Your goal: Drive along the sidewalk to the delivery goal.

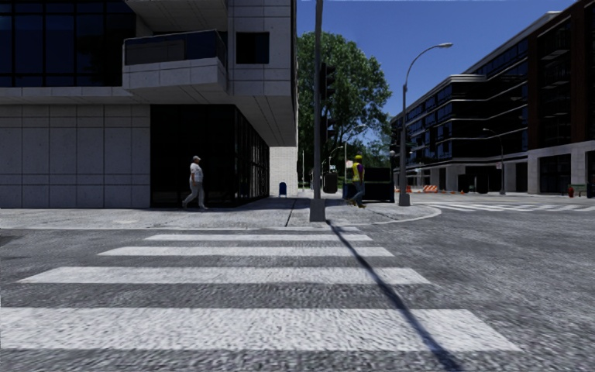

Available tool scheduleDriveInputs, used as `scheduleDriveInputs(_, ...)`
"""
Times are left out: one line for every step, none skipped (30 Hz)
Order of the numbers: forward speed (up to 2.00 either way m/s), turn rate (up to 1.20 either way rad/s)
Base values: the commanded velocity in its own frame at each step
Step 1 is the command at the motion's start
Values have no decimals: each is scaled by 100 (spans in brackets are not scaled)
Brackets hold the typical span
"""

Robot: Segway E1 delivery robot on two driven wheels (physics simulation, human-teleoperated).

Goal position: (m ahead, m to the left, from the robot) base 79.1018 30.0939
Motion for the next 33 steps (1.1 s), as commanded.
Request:
scheduleDriveInputs(200,0)
scheduleDriveInputs(200,0)
scheduleDriveInputs(200,0)
scheduleDriveInputs(200,0)
scheduleDriveInputs(200,0)
scheduleDriveInputs(200,0)
scheduleDriveInputs(200,0)
scheduleDriveInputs(200,0)
scheduleDriveInputs(200,0)
scheduleDriveInputs(200,15)
scheduleDriveInputs(200,33)
scheduleDriveInputs(200,33)
scheduleDriveInputs(200,59)
scheduleDriveInputs(200,70)
scheduleDriveInputs(200,73)
scheduleDriveInputs(200,73)
scheduleDriveInputs(200,74)
scheduleDriveInputs(200,50)
scheduleDriveInputs(200,30)
scheduleDriveInputs(200,15)
scheduleDriveInputs(200,15)
scheduleDriveInputs(200,4)
scheduleDriveInputs(200,0)
scheduleDriveInputs(200,0)
scheduleDriveInputs(200,0)
scheduleDriveInputs(200,0)
scheduleDriveInputs(200,0)
scheduleDriveInputs(200,0)
scheduleDriveInputs(200,0)
scheduleDriveInputs(200,0)
scheduleDriveInputs(200,0)
scheduleDriveInputs(200,0)
scheduleDriveInputs(200,0)
